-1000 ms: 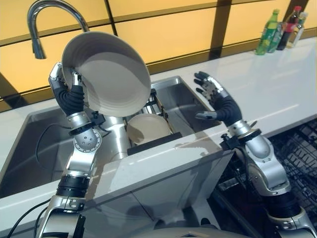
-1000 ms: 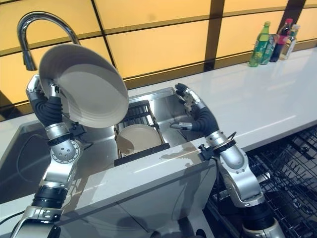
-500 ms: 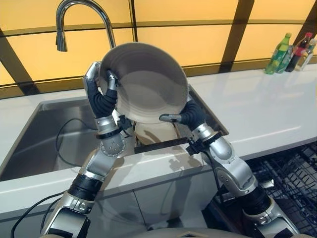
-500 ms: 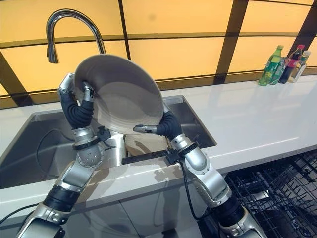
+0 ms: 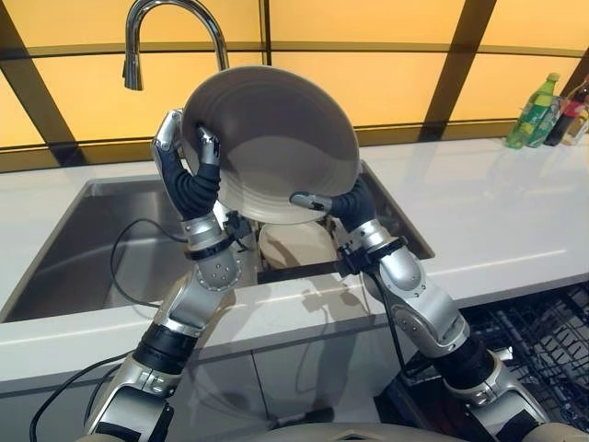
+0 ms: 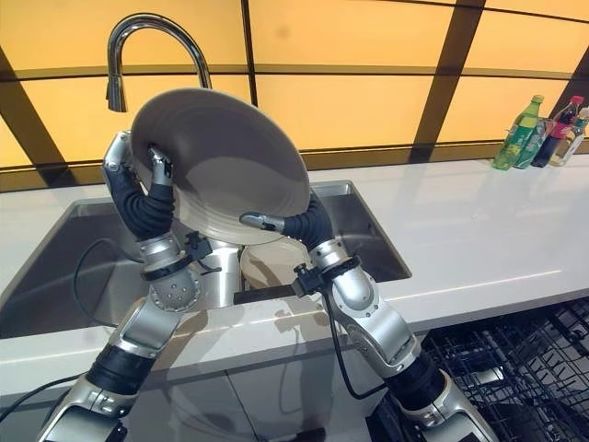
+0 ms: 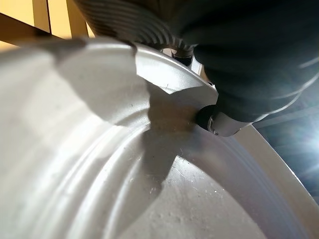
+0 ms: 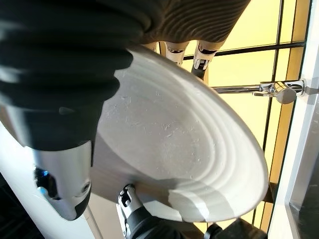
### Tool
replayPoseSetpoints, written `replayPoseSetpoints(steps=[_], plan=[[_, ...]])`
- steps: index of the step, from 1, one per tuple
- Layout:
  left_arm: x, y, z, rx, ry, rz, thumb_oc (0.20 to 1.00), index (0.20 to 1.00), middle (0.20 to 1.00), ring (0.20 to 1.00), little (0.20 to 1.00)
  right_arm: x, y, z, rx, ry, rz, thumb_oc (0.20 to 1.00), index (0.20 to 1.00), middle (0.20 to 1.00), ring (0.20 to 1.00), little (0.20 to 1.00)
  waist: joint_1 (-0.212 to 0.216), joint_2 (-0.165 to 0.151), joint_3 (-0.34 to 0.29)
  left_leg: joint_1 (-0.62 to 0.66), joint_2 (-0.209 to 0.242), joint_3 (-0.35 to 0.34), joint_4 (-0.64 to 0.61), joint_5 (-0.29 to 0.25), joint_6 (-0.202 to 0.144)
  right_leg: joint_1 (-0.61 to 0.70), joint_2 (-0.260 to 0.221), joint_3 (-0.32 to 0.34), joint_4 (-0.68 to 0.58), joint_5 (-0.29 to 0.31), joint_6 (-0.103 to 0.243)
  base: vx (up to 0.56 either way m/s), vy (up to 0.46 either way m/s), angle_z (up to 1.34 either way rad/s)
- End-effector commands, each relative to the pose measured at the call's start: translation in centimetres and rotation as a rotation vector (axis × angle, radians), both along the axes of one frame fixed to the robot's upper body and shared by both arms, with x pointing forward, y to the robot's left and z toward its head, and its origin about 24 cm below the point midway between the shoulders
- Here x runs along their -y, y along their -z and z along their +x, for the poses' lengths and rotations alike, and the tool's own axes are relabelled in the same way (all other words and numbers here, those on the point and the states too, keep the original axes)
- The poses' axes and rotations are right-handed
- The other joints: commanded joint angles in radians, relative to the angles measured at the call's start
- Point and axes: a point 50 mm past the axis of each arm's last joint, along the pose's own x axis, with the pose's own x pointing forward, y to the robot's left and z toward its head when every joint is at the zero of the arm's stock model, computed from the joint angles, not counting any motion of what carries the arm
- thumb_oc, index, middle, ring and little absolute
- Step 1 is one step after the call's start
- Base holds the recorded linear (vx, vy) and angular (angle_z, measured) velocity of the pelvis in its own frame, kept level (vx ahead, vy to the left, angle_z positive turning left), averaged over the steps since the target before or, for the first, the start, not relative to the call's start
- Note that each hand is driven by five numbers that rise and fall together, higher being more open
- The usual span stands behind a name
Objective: Pick up plates and place into dishwasher.
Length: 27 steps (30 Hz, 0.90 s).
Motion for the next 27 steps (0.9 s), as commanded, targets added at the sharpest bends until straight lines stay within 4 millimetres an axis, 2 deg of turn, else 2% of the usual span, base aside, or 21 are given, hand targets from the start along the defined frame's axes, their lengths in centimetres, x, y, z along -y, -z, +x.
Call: replayPoseSetpoints(steps=[1,12,22,23,24,25,27], plan=[[1.7,-2.8,0.7,0.117,0.089,0.037,0.200,0.200,0.200,0.200,0.200,-0.4,-5.0,0.1,0.186,-0.035,0.144,0.200,0.200,0.200,0.200,0.200,0.023,0.029,-0.010,-0.069,-0.052,-0.077,0.069,-0.079,0.059,0.047,0.036,-0.081,0.082,-0.148,-0.031,0.00,0.000,0.00],[1.6,-2.4,0.6,0.094,0.117,0.022,0.200,0.200,0.200,0.200,0.200,-0.3,-5.0,0.5,0.128,-0.104,0.202,0.200,0.200,0.200,0.200,0.200,0.029,0.023,-0.018,-0.069,-0.058,-0.081,0.070,-0.079,0.068,0.047,0.034,-0.080,0.087,-0.148,-0.031,0.00,0.000,0.00],[1.3,-2.0,0.9,0.063,0.121,0.004,0.200,0.200,0.200,0.200,0.200,0.5,-4.7,0.7,0.135,-0.073,0.216,0.200,0.200,0.200,0.200,0.200,0.028,0.014,-0.017,-0.073,-0.050,-0.068,0.075,-0.079,0.067,0.045,0.036,-0.086,0.090,-0.149,-0.035,0.00,0.000,0.00],[1.2,-1.9,1.1,0.046,0.123,-0.011,0.238,0.238,0.238,0.238,0.238,0.6,-4.7,0.8,0.141,-0.061,0.213,0.200,0.200,0.200,0.200,0.200,0.027,0.014,-0.017,-0.073,-0.048,-0.066,0.075,-0.079,0.066,0.046,0.036,-0.087,0.089,-0.149,-0.035,0.00,0.000,0.00],[0.9,-1.9,1.3,0.028,0.115,-0.021,0.918,0.918,0.918,0.918,0.918,0.8,-4.8,0.8,0.152,-0.041,0.205,0.200,0.200,0.200,0.200,0.200,0.026,0.014,-0.017,-0.072,-0.046,-0.062,0.074,-0.078,0.064,0.047,0.036,-0.089,0.088,-0.149,-0.034,0.00,0.000,0.00],[0.8,-1.8,1.3,0.026,0.100,-0.025,1.000,1.000,1.000,1.000,1.000,0.9,-4.7,0.9,0.157,-0.023,0.201,0.200,0.200,0.200,0.200,0.200,0.025,0.014,-0.017,-0.071,-0.045,-0.060,0.072,-0.077,0.064,0.048,0.035,-0.090,0.087,-0.148,-0.034,0.00,0.000,0.00],[-0.3,-2.0,1.5,0.018,0.068,-0.073,1.000,1.000,1.000,1.000,1.000,1.7,-4.8,1.0,0.171,0.017,0.193,0.200,0.200,0.200,0.200,0.200,0.023,0.015,-0.020,-0.070,-0.044,-0.056,0.070,-0.076,0.062,0.048,0.033,-0.094,0.085,-0.147,-0.033,0.00,0.000,0.00]])
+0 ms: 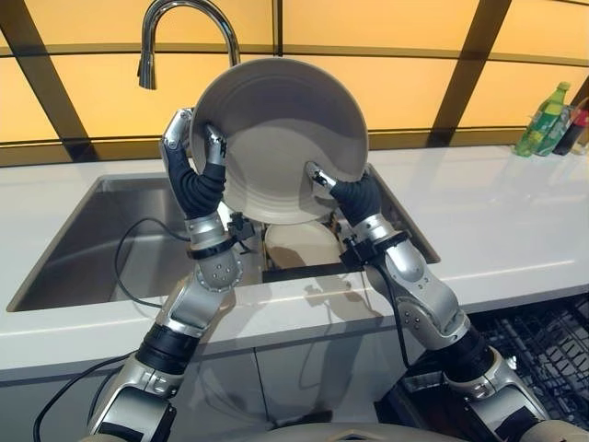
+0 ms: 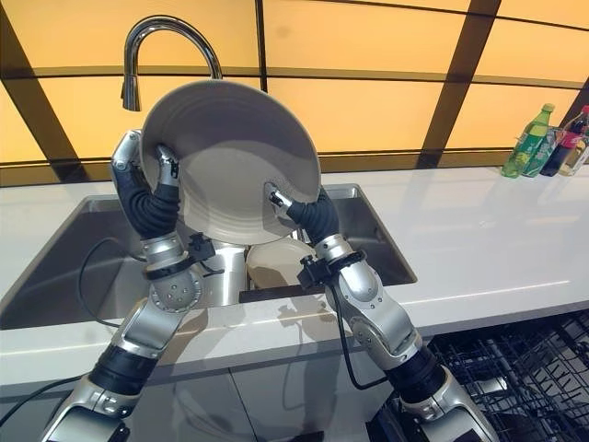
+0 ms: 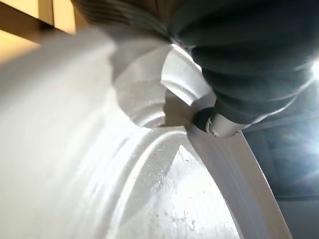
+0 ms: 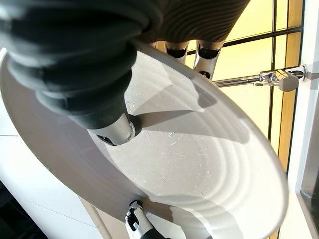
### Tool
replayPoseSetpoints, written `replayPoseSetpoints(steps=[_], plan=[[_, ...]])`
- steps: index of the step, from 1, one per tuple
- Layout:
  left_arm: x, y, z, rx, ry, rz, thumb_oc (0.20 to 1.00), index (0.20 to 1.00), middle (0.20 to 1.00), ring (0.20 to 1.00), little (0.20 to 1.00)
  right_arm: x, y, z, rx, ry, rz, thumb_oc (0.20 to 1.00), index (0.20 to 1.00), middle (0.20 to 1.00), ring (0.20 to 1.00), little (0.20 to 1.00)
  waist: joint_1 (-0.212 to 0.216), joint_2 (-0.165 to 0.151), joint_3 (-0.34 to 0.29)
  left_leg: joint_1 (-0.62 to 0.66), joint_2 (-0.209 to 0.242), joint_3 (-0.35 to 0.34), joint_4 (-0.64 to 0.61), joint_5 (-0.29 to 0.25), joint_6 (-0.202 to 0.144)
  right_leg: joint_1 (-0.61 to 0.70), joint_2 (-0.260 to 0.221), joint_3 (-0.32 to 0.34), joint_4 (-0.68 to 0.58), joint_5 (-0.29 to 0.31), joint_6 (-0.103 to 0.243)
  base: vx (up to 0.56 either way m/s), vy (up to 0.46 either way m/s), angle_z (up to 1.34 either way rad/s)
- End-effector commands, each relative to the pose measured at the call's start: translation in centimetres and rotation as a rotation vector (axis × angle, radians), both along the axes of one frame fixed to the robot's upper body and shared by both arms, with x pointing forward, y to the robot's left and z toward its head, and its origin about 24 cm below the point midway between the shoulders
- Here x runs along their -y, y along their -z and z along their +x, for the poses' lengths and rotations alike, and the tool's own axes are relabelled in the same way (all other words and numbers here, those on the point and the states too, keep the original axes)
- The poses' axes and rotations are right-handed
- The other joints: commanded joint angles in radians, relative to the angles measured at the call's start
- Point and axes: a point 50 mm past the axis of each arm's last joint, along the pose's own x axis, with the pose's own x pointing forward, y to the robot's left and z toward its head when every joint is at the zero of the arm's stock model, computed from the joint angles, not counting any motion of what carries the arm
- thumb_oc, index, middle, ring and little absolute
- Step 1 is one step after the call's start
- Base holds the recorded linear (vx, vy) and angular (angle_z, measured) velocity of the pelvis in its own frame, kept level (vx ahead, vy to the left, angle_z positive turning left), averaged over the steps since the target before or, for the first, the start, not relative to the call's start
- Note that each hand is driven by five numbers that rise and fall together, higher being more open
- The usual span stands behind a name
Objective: Pick up plates and place into dishwasher.
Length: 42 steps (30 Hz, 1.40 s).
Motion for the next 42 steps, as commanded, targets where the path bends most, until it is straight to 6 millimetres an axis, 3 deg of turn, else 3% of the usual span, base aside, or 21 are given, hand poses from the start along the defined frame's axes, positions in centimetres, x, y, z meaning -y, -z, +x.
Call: replayPoseSetpoints(steps=[1,4,10,17,22,29,37,42], plan=[[-1.2,-1.9,1.3,0.054,-0.036,-0.083,1.000,1.000,1.000,1.000,1.000,1.4,-4.8,0.1,0.224,0.070,0.107,0.200,0.200,0.200,0.200,0.200,0.018,0.022,-0.018,-0.067,-0.046,-0.045,0.067,-0.076,0.061,0.040,0.029,-0.085,0.086,-0.144,-0.029,0.00,0.000,0.00],[-3.3,-2.8,0.8,0.102,-0.119,-0.118,1.000,1.000,1.000,1.000,1.000,2.9,-5.0,0.1,0.239,0.118,0.098,0.200,0.200,0.200,0.200,0.200,0.008,0.024,-0.024,-0.069,-0.044,-0.041,0.067,-0.074,0.061,0.032,0.029,-0.080,0.088,-0.142,-0.029,0.00,0.000,0.00],[-5.7,-4.5,0.7,0.164,-0.237,-0.119,1.000,1.000,1.000,1.000,1.000,5.1,-5.1,0.5,0.254,0.214,0.070,0.200,0.200,0.200,0.200,0.200,-0.018,0.031,-0.033,-0.065,-0.035,-0.021,0.074,-0.078,0.057,0.024,0.028,-0.067,0.088,-0.139,-0.028,0.00,0.000,0.00],[-8.0,-4.4,0.5,0.162,-0.289,-0.147,1.000,1.000,1.000,1.000,1.000,8.0,-4.9,0.5,0.281,0.370,-0.004,0.200,0.200,0.200,0.200,0.200,-0.045,0.033,-0.036,-0.055,-0.026,0.003,0.071,-0.077,0.055,0.024,0.025,-0.049,0.081,-0.131,-0.024,0.00,0.000,0.00],[-8.6,-4.1,0.0,0.137,-0.296,-0.112,1.000,1.000,1.000,1.000,1.000,11.9,-3.9,-0.3,0.280,0.555,-0.046,0.200,0.200,0.200,0.200,0.200,-0.079,0.030,-0.033,-0.046,-0.022,0.027,0.064,-0.077,0.059,0.011,0.026,-0.021,0.086,-0.126,-0.017,0.00,0.002,-0.09],[-11.3,-3.3,-1.0,0.086,-0.368,-0.042,1.000,1.000,1.000,1.000,1.000,18.6,-1.4,-2.9,0.216,0.847,-0.169,0.200,0.200,0.200,0.200,0.200,-0.159,0.031,-0.013,-0.023,-0.027,0.076,0.053,-0.096,0.074,-0.020,0.023,0.048,0.095,-0.118,0.005,0.01,-0.017,-0.22],[-16.1,-0.4,-2.1,-0.039,-0.604,0.059,1.000,1.000,1.000,1.000,1.000,23.6,0.5,-5.8,0.129,1.037,-0.298,0.200,0.200,0.200,0.200,0.200,-0.272,0.053,0.048,-0.015,-0.040,0.155,0.037,-0.095,0.089,-0.107,0.002,0.134,0.123,-0.084,0.043,-0.05,-0.018,-0.32],[-19.0,3.8,-1.8,-0.185,-0.722,-0.141,1.000,1.000,1.000,1.000,1.000,25.8,1.0,-6.0,0.092,1.078,-0.370,0.200,0.200,0.200,0.200,0.200,-0.334,0.089,0.112,-0.038,-0.055,0.205,0.042,-0.090,0.092,-0.186,-0.011,0.174,0.156,-0.073,0.057,-0.12,0.086,-0.36]])
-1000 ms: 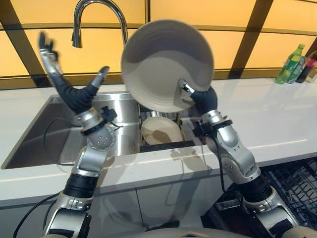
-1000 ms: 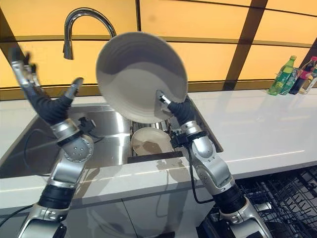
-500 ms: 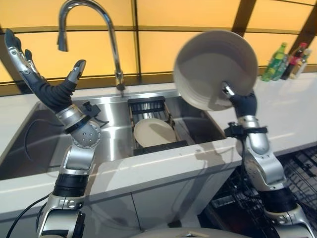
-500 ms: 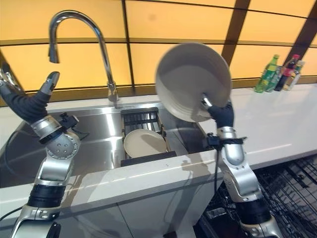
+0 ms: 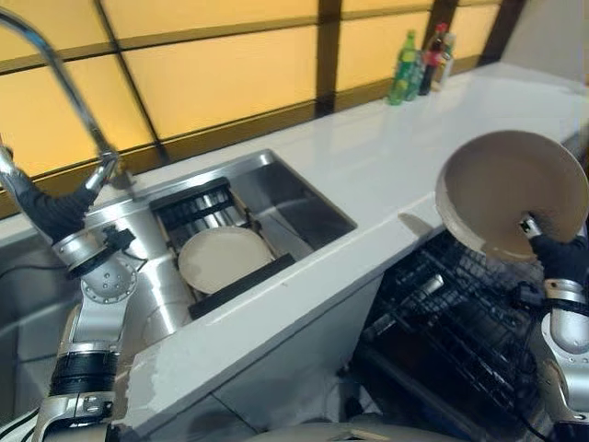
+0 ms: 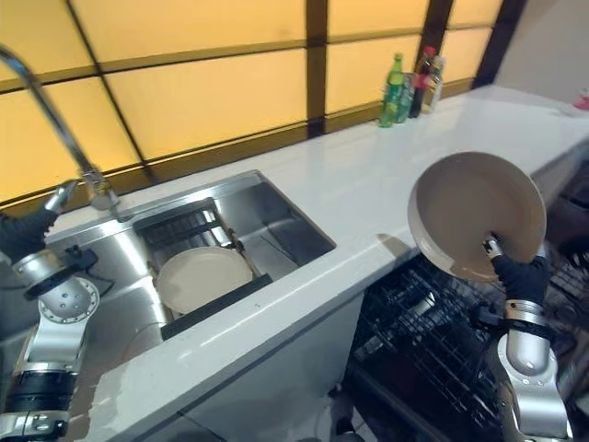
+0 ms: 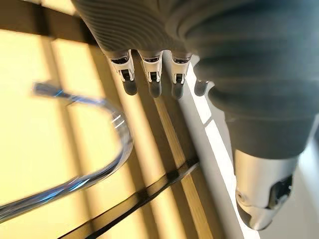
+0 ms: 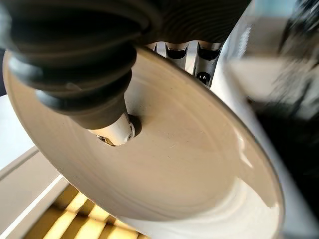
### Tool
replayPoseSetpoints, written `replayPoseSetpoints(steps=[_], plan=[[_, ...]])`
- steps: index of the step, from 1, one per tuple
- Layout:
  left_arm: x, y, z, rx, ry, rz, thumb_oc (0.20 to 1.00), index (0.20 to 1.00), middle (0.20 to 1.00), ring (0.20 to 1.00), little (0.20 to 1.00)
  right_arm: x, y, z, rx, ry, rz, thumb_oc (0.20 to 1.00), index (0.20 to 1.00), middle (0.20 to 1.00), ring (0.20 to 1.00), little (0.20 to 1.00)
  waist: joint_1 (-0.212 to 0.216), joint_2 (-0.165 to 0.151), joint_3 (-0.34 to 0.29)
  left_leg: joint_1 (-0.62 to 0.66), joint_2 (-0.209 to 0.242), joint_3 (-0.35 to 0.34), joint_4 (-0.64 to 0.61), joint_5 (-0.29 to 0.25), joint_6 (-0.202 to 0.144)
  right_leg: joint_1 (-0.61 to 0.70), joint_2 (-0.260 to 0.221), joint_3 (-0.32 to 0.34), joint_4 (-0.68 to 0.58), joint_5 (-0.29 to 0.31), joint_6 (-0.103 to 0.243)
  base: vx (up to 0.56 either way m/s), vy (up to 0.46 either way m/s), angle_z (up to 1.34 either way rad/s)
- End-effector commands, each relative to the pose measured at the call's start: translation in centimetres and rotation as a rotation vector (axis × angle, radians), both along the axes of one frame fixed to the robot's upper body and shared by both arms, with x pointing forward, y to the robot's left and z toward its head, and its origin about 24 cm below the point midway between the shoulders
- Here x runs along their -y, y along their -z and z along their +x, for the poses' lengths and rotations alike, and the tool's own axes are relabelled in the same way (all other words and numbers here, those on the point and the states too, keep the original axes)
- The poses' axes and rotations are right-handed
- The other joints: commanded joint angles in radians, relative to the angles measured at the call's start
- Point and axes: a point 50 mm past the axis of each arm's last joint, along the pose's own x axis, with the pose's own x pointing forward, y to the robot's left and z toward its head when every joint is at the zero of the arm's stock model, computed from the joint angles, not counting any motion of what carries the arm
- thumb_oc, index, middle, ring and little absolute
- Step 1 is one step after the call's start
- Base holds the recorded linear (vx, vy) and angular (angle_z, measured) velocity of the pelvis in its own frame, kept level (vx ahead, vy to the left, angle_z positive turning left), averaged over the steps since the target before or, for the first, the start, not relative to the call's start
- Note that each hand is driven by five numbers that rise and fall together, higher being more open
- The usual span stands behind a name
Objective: Pick up plates and place into dishwasher.
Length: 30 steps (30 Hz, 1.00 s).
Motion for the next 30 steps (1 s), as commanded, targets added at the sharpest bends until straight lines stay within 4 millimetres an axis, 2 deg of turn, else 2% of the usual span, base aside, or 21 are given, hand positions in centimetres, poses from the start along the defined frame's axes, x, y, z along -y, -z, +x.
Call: replayPoseSetpoints(steps=[1,4,11,17,22,30], plan=[[-2.0,-0.2,0.1,0.100,-0.108,-0.106,1.000,1.000,1.000,1.000,1.000,1.3,-4.8,0.8,0.174,-0.008,-0.167,0.200,0.200,0.200,0.200,0.200,-0.056,0.041,0.075,-0.060,-0.039,-0.016,0.053,-0.052,0.098,-0.060,-0.034,-0.038,0.158,-0.102,0.038,-0.07,0.100,-0.40],[-2.9,1.5,0.0,0.082,-0.171,-0.219,1.000,1.000,1.000,1.000,1.000,2.3,-4.8,0.8,0.142,0.016,-0.225,0.200,0.200,0.200,0.200,0.200,-0.075,0.065,0.105,-0.077,-0.046,-0.001,0.060,-0.049,0.095,-0.083,-0.036,-0.023,0.164,-0.103,0.038,-0.06,0.074,-0.32],[-3.8,2.9,-0.4,0.049,-0.232,-0.301,1.000,1.000,1.000,1.000,1.000,3.9,-4.7,0.9,-0.008,0.070,-0.431,0.200,0.200,0.200,0.200,0.200,-0.095,0.092,0.147,-0.094,-0.051,0.004,0.065,-0.041,0.082,-0.110,-0.033,-0.003,0.175,-0.112,0.032,-0.02,0.022,-0.15],[-3.7,2.5,0.0,0.076,-0.228,-0.317,1.000,1.000,1.000,1.000,1.000,4.9,-5.3,2.1,-0.196,0.081,-0.701,0.200,0.200,0.200,0.200,0.200,-0.095,0.111,0.184,-0.127,-0.052,-0.010,0.074,-0.031,0.066,-0.146,-0.028,0.002,0.188,-0.120,0.020,-0.05,0.007,-0.04],[-3.7,1.5,0.6,0.095,-0.214,-0.315,1.000,1.000,1.000,1.000,1.000,5.3,-6.2,3.3,-0.295,0.057,-0.805,0.200,0.200,0.200,0.200,0.200,-0.081,0.124,0.209,-0.161,-0.050,-0.027,0.076,-0.017,0.052,-0.161,-0.026,-0.003,0.186,-0.125,0.010,-0.06,-0.028,-0.02],[-3.9,0.3,1.1,0.099,-0.190,-0.293,1.000,1.000,1.000,1.000,1.000,5.2,-6.6,4.6,-0.417,-0.067,-0.861,0.200,0.200,0.200,0.200,0.200,-0.059,0.123,0.215,-0.181,-0.041,-0.052,0.064,-0.003,0.035,-0.165,-0.024,-0.029,0.171,-0.128,-0.001,-0.03,-0.071,0.01]])
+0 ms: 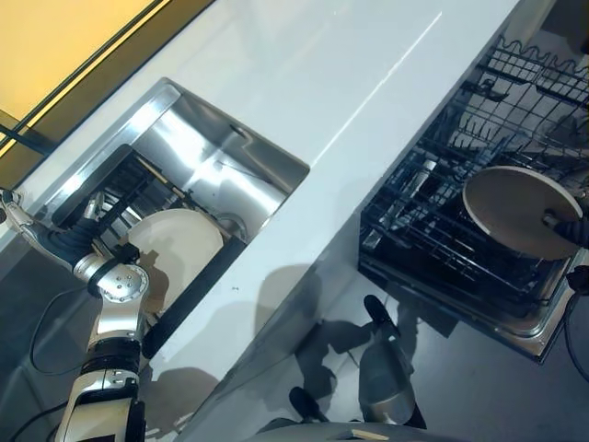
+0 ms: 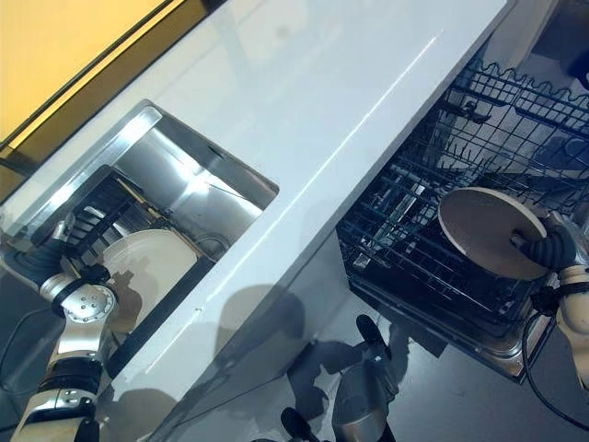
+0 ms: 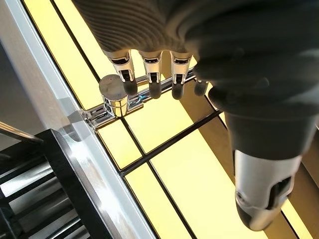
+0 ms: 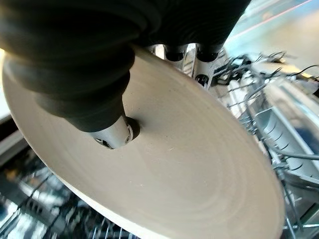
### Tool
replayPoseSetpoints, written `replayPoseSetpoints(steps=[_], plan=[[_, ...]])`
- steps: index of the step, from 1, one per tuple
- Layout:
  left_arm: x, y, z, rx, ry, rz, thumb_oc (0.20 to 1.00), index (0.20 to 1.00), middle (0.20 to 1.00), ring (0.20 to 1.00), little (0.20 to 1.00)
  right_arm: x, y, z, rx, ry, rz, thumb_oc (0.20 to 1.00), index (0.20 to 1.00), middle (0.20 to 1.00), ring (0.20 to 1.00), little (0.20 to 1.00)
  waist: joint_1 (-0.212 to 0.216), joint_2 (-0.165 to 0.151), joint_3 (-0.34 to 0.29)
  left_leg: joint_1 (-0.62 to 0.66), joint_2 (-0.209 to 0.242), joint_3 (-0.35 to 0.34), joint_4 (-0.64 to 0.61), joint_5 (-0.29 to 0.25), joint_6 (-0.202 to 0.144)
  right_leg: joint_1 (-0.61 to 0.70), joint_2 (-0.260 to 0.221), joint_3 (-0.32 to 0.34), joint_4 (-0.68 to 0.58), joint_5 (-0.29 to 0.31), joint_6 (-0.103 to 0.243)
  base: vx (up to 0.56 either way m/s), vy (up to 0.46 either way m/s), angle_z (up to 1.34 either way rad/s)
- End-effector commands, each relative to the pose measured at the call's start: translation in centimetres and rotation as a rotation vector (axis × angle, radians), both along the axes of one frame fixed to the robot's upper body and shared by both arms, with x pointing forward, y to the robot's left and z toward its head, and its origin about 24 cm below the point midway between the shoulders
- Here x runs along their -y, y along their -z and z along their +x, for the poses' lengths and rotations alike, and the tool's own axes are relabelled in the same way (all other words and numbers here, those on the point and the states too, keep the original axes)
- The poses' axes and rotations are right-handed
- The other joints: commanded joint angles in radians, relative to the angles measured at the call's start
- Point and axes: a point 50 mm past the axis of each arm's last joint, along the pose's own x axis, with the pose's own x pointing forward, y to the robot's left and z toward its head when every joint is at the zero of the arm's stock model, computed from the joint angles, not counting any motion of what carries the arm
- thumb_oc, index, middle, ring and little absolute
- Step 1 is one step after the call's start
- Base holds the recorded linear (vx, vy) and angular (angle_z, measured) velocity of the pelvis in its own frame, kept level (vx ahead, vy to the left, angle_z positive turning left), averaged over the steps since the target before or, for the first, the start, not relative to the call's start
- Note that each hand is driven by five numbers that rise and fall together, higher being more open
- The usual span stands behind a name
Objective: Pick up plates and place into dishwasher.
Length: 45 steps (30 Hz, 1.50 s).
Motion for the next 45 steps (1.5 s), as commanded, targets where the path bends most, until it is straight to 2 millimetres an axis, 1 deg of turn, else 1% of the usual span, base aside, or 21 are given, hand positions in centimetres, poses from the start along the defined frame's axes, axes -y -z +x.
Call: replayPoseSetpoints(steps=[1,5,9,10,14,17,18,20,22,25,27,32,36,41,42,43,44,45], plan=[[-2.8,-3.1,-0.4,0.059,-0.069,0.086,1.000,1.000,1.000,1.000,1.000,-0.4,-2.1,1.4,-0.012,-0.071,-0.061,0.200,0.200,0.200,0.200,0.200,0.029,-0.046,-0.038,-0.114,-0.003,-0.090,0.057,0.015,0.025,-0.028,0.001,-0.068,0.171,-0.168,-0.013,-0.03,-0.047,0.00],[-2.4,-3.7,0.1,0.067,-0.053,0.099,1.000,1.000,1.000,1.000,1.000,-1.5,-1.6,2.3,-0.118,-0.133,-0.106,0.200,0.200,0.200,0.200,0.200,0.040,-0.041,-0.032,-0.123,-0.001,-0.099,0.053,0.023,0.019,-0.029,-0.001,-0.075,0.162,-0.167,-0.018,-0.03,-0.031,0.00],[-2.2,-4.2,0.5,0.076,-0.044,0.106,1.000,1.000,1.000,1.000,1.000,-2.1,-1.6,3.2,-0.157,-0.157,-0.135,0.200,0.200,0.200,0.200,0.200,0.051,-0.035,-0.027,-0.131,0.000,-0.107,0.051,0.030,0.015,-0.029,-0.004,-0.085,0.162,-0.169,-0.022,-0.02,-0.014,0.01],[-2.3,-4.2,0.5,0.076,-0.045,0.106,1.000,1.000,1.000,1.000,1.000,-2.2,-1.6,3.3,-0.156,-0.158,-0.135,0.200,0.200,0.200,0.200,0.200,0.050,-0.035,-0.027,-0.132,0.001,-0.107,0.051,0.030,0.015,-0.029,-0.004,-0.085,0.162,-0.169,-0.022,0.00,0.000,0.00],[-1.9,-4.1,0.7,0.084,-0.031,0.101,1.000,1.000,1.000,1.000,1.000,-3.5,-1.0,4.2,-0.276,-0.228,-0.192,0.200,0.200,0.200,0.200,0.200,0.059,-0.025,-0.026,-0.137,-0.003,-0.115,0.052,0.033,0.011,-0.031,-0.010,-0.090,0.164,-0.174,-0.021,0.00,0.010,0.00],[-1.4,-3.7,0.9,0.075,-0.021,0.096,1.000,1.000,1.000,1.000,1.000,-4.2,0.9,4.2,-0.393,-0.252,-0.271,0.200,0.200,0.200,0.200,0.200,0.061,-0.018,-0.025,-0.140,-0.006,-0.118,0.055,0.035,0.011,-0.031,-0.014,-0.088,0.169,-0.178,-0.021,0.01,0.033,0.05],[-1.4,-3.7,0.9,0.075,-0.022,0.097,1.000,1.000,1.000,1.000,1.000,-4.3,1.1,4.2,-0.405,-0.251,-0.284,0.200,0.200,0.200,0.200,0.200,0.061,-0.018,-0.026,-0.140,-0.006,-0.118,0.055,0.035,0.011,-0.031,-0.015,-0.088,0.170,-0.178,-0.021,0.00,0.012,0.03],[-1.1,-3.8,1.1,0.079,-0.017,0.100,1.000,1.000,1.000,1.000,1.000,-4.3,2.7,4.1,-0.488,-0.228,-0.387,0.200,0.200,0.200,0.200,0.200,0.061,-0.017,-0.023,-0.144,-0.008,-0.118,0.052,0.038,0.012,-0.031,-0.014,-0.084,0.169,-0.179,-0.020,-0.01,0.004,0.02],[-0.8,-4.2,1.6,0.086,-0.001,0.102,1.000,1.000,1.000,1.000,1.000,-3.9,4.4,4.0,-0.554,-0.181,-0.485,0.200,0.200,0.200,0.200,0.200,0.064,-0.014,-0.017,-0.146,-0.009,-0.120,0.050,0.042,0.014,-0.031,-0.016,-0.082,0.169,-0.178,-0.018,-0.04,0.002,0.03],[-0.3,-5.0,2.2,0.092,0.014,0.121,1.000,1.000,1.000,1.000,1.000,-3.5,6.7,3.9,-0.609,-0.140,-0.507,0.200,0.200,0.200,0.200,0.200,0.068,-0.009,-0.007,-0.152,-0.009,-0.122,0.052,0.043,0.018,-0.030,-0.022,-0.086,0.172,-0.181,-0.018,-0.05,-0.013,0.05],[0.0,-5.5,2.6,0.102,0.020,0.122,1.000,1.000,1.000,1.000,1.000,-3.4,8.1,3.8,-0.640,-0.120,-0.502,0.200,0.200,0.200,0.200,0.200,0.075,-0.003,-0.002,-0.155,-0.011,-0.128,0.051,0.043,0.019,-0.029,-0.025,-0.092,0.171,-0.183,-0.018,-0.04,-0.014,0.10],[0.0,-6.8,3.4,0.106,0.039,0.130,1.000,1.000,1.000,1.000,1.000,-3.6,10.3,3.5,-0.724,-0.122,-0.454,0.200,0.200,0.200,0.200,0.200,0.087,0.004,-0.002,-0.157,-0.012,-0.137,0.049,0.043,0.019,-0.018,-0.033,-0.104,0.164,-0.184,-0.013,-0.01,-0.023,0.05],[-0.1,-7.4,3.7,0.101,0.054,0.138,1.000,1.000,1.000,1.000,1.000,-3.4,12.1,2.6,-0.805,-0.097,-0.393,0.200,0.200,0.200,0.200,0.200,0.092,-0.002,-0.007,-0.155,-0.007,-0.138,0.048,0.043,0.017,-0.009,-0.035,-0.111,0.159,-0.183,-0.011,0.00,-0.044,0.02],[0.0,-7.8,3.9,0.090,0.067,0.154,1.000,1.000,1.000,1.000,1.000,-3.1,13.4,1.5,-0.819,-0.063,-0.309,0.200,0.200,0.200,0.200,0.200,0.095,-0.013,-0.017,-0.144,0.001,-0.142,0.049,0.040,0.016,0.011,-0.030,-0.116,0.150,-0.182,-0.010,0.01,-0.058,0.05],[0.0,-7.8,3.9,0.087,0.067,0.158,1.000,1.000,1.000,1.000,1.000,-3.1,13.7,1.3,-0.814,-0.058,-0.296,0.401,0.401,0.401,0.401,0.401,0.095,-0.017,-0.020,-0.140,0.004,-0.142,0.049,0.040,0.016,0.017,-0.029,-0.116,0.148,-0.182,-0.010,0.03,-0.071,0.09],[0.0,-7.7,3.9,0.083,0.070,0.160,1.000,1.000,1.000,1.000,1.000,-3.2,13.9,1.1,-0.809,-0.052,-0.288,0.799,0.799,0.799,0.799,0.799,0.096,-0.021,-0.023,-0.136,0.006,-0.145,0.049,0.039,0.017,0.023,-0.026,-0.117,0.147,-0.183,-0.011,0.03,-0.071,0.09],[0.0,-7.7,3.9,0.079,0.072,0.162,1.000,1.000,1.000,1.000,1.000,-3.2,14.2,0.9,-0.806,-0.049,-0.280,1.000,1.000,1.000,1.000,1.000,0.097,-0.024,-0.025,-0.132,0.007,-0.146,0.049,0.038,0.017,0.028,-0.024,-0.118,0.145,-0.183,-0.011,0.04,-0.086,0.08],[0.0,-7.6,3.8,0.074,0.071,0.167,1.000,1.000,1.000,1.000,1.000,-3.3,14.4,0.6,-0.800,-0.046,-0.259,1.000,1.000,1.000,1.000,1.000,0.098,-0.029,-0.030,-0.128,0.011,-0.150,0.048,0.038,0.018,0.035,-0.019,-0.119,0.143,-0.182,-0.012,0.04,-0.095,0.05]])
